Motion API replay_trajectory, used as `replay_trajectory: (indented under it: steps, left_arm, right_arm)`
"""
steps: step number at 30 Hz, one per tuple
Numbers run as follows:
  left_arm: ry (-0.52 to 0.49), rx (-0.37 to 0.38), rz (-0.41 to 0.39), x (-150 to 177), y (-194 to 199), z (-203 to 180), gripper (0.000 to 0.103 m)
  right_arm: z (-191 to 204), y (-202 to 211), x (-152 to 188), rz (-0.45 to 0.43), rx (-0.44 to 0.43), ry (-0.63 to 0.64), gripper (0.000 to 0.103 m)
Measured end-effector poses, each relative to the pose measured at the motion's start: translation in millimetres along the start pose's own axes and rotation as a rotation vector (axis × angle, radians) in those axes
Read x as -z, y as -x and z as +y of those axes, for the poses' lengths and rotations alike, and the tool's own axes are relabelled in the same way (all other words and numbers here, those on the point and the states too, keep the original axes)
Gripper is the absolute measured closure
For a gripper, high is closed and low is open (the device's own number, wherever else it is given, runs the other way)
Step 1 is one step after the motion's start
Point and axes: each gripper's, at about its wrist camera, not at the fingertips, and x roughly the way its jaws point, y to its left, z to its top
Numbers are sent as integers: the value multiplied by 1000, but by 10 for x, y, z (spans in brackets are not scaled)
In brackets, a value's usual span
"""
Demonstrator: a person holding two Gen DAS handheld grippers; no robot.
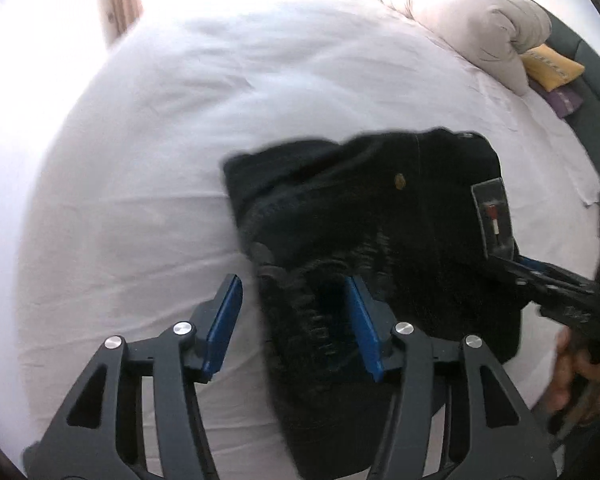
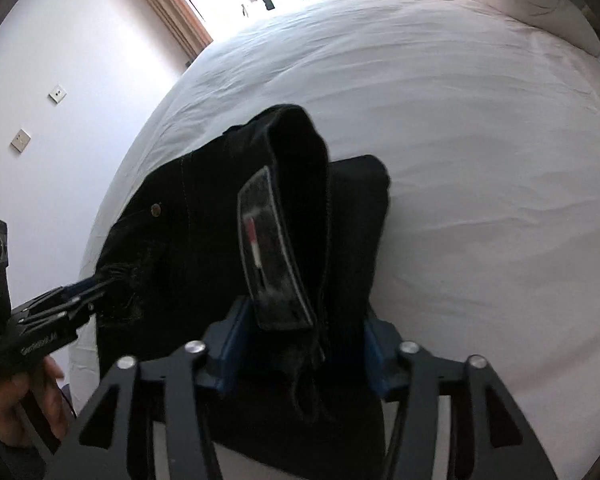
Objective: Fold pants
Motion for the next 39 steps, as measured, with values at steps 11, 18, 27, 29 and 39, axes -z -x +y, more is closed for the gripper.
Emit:
replay_trajectory:
  steps: [11,18,27,29,39]
  left_arm:
    - [-32,-192,-479,133,1752,-275,0]
    - [89,-359,-681,480,2795,-367,0]
    - [123,-288,-531,584,3006,-377,0]
    - [120,-271,-511,562,2952,-360,0]
    - [103,-228,-399,551,2603,-407,0]
  right_arm:
    - [864,1680,138,-511,225,176,0]
    - [1544,2368,515,-624,213,248,0]
    - [1788,2521,736,-555,218,252,0]
    - [1784,2519,770,-538,238,242,0]
    - [1669,2423,769,-469,245,167,0]
